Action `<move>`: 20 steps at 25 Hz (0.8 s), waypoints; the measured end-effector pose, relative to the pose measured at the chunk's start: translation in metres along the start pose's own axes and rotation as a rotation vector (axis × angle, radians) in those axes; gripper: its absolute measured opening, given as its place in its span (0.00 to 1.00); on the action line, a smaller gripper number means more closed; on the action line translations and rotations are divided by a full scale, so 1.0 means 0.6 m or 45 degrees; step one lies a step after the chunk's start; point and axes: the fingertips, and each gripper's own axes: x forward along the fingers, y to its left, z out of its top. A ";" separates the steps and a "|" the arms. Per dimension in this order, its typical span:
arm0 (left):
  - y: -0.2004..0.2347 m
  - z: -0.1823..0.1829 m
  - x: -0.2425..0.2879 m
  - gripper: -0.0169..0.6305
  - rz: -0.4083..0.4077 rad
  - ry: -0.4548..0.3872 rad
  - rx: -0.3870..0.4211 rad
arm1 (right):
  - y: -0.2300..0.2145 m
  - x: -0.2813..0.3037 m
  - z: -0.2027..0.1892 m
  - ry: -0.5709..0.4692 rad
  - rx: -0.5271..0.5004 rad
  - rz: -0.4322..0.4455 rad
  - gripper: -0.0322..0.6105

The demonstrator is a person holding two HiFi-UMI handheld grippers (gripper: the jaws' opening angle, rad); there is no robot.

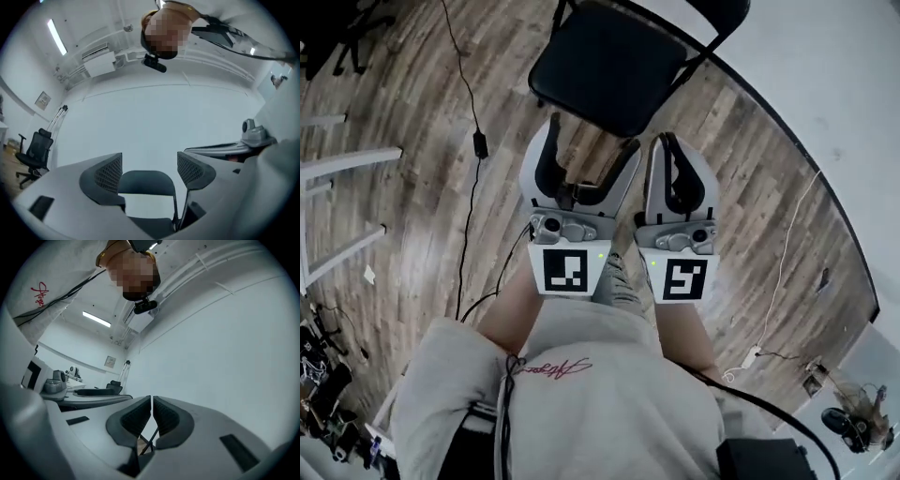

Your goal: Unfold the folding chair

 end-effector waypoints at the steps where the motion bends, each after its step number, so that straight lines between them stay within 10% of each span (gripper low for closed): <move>1: 0.002 0.035 0.007 0.64 -0.014 -0.008 -0.039 | -0.005 0.006 0.035 -0.009 -0.012 0.007 0.08; 4: 0.000 0.129 0.016 0.62 -0.138 -0.037 -0.023 | -0.005 0.014 0.137 -0.070 -0.091 0.057 0.08; 7: 0.014 0.193 0.030 0.05 -0.211 -0.069 0.019 | 0.003 0.030 0.204 -0.147 -0.140 0.087 0.08; 20: -0.002 0.227 0.031 0.05 -0.315 0.012 -0.092 | 0.038 0.032 0.240 -0.161 -0.093 0.136 0.08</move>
